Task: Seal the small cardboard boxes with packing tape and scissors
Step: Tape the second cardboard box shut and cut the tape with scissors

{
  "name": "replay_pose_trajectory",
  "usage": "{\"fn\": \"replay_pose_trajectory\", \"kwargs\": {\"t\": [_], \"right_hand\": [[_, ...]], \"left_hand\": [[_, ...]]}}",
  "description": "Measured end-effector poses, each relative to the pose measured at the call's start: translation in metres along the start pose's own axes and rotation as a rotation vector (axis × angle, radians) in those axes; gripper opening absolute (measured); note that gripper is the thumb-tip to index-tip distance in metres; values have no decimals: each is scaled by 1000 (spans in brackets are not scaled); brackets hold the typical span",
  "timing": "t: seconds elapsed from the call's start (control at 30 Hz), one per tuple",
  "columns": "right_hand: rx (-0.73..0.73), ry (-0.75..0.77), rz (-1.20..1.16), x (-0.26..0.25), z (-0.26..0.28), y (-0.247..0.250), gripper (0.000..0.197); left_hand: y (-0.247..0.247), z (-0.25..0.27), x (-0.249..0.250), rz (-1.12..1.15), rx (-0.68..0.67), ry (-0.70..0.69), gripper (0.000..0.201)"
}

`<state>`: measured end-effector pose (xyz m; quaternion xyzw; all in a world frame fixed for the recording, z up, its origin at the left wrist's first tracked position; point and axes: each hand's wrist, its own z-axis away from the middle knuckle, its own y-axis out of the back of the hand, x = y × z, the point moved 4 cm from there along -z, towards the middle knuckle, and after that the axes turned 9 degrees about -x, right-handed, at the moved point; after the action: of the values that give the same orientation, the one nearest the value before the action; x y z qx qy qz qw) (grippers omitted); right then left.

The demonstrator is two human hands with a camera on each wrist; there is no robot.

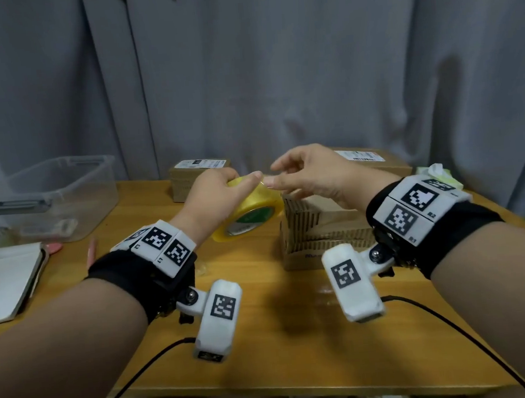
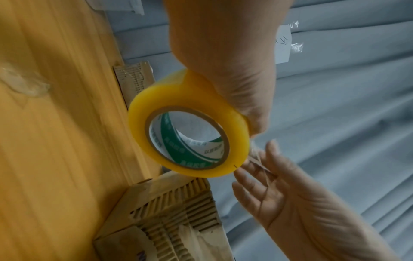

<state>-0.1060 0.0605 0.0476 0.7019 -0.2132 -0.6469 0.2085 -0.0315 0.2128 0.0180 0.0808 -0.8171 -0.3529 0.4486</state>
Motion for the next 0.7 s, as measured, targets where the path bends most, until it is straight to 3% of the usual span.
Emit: {"fn": "replay_pose_trajectory", "kwargs": {"t": [0.07,0.13,0.27,0.4,0.6,0.7], "right_hand": [[-3,-37,-31,2,3,3,18],[29,-41,-70,5,4,7,12],[55,-54,-80,3,3,9,21],[57,-69,55,-3,-1,6,19],[237,-48,92,-5,-7,4,27],[218,-19,219,-10,-5,0,26]], "left_hand": [[0,0,2,-34,-11,-3,43],[-1,-1,4,-51,-26,-11,45],[-2,-2,9,-101,-52,-22,51],[-1,-3,14,-155,-59,-31,62],[3,-7,-2,98,-171,30,72],[1,-5,-8,-109,-194,12,51]]}}
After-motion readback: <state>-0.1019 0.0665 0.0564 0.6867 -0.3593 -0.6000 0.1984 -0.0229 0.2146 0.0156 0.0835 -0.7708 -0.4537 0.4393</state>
